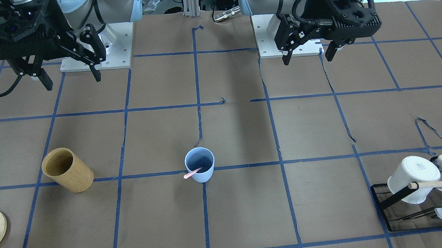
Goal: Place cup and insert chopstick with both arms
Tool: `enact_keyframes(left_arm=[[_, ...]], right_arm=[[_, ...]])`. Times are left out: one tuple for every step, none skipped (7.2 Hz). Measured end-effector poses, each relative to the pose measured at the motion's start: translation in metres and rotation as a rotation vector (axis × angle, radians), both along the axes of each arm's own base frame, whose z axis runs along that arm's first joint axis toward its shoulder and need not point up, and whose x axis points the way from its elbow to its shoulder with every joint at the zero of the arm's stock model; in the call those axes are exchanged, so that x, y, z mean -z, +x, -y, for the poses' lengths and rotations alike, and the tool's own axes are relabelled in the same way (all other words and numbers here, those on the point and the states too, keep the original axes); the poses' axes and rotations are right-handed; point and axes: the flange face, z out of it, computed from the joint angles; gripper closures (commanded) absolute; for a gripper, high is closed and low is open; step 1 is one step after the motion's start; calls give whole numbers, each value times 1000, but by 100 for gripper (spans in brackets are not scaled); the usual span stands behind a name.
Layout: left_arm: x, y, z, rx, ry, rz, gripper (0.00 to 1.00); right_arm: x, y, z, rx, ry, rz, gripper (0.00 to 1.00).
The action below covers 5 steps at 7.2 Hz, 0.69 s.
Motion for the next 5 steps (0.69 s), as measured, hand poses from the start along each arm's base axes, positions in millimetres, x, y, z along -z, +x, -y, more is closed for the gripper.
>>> enact_keyframes(left_arm=[[0,0,0,0,0,0,0],[0,0,0,0,0,0,0],[0,0,0,0,0,0,0],[0,0,0,0,0,0,0],[0,0,0,0,0,0,0]], right_arm=[[0,-1,0,2,1,-2,3],[0,-1,1,3,1,-3,3],[-1,-1,1,3,0,-3,2],[0,-2,1,4,1,-5,2],[1,-2,0,4,4,-9,1]])
